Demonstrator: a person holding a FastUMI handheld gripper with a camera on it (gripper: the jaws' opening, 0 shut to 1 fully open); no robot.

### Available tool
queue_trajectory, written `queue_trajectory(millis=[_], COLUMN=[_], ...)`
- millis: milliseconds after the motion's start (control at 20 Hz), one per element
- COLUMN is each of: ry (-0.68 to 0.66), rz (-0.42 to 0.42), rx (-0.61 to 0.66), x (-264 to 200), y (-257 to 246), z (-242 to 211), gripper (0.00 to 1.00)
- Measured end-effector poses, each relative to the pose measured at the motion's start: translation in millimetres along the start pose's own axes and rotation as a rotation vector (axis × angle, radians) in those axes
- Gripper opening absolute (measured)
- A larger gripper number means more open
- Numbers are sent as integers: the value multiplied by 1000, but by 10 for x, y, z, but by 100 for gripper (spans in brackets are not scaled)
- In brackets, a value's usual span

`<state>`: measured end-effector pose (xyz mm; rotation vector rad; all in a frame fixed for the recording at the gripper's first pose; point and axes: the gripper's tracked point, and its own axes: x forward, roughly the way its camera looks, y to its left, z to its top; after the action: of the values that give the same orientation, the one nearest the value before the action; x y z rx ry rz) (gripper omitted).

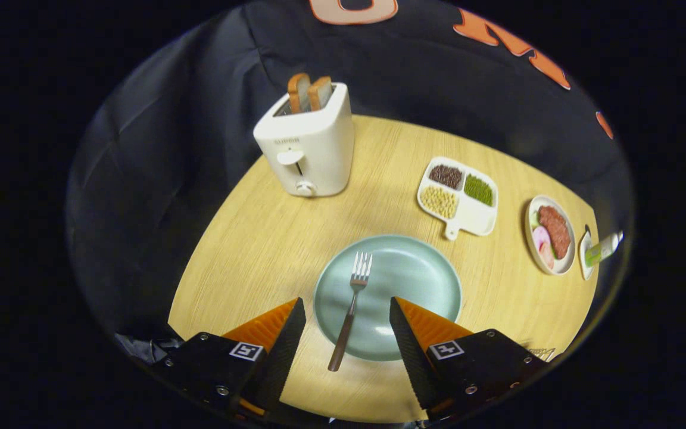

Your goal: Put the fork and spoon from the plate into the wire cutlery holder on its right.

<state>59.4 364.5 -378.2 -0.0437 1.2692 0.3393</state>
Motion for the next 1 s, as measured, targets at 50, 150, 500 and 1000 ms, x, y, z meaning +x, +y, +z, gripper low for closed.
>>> queue_trajectory(millis=[50, 150, 500, 1000], ry=[36, 103, 265, 176], rz=[-5, -29, -56, -31], rx=[-2, -18, 13, 102], x=[75, 252, 718, 507], y=[-28, -107, -158, -328], z=[-58, -167, -461, -277], gripper=[82, 77, 39, 5])
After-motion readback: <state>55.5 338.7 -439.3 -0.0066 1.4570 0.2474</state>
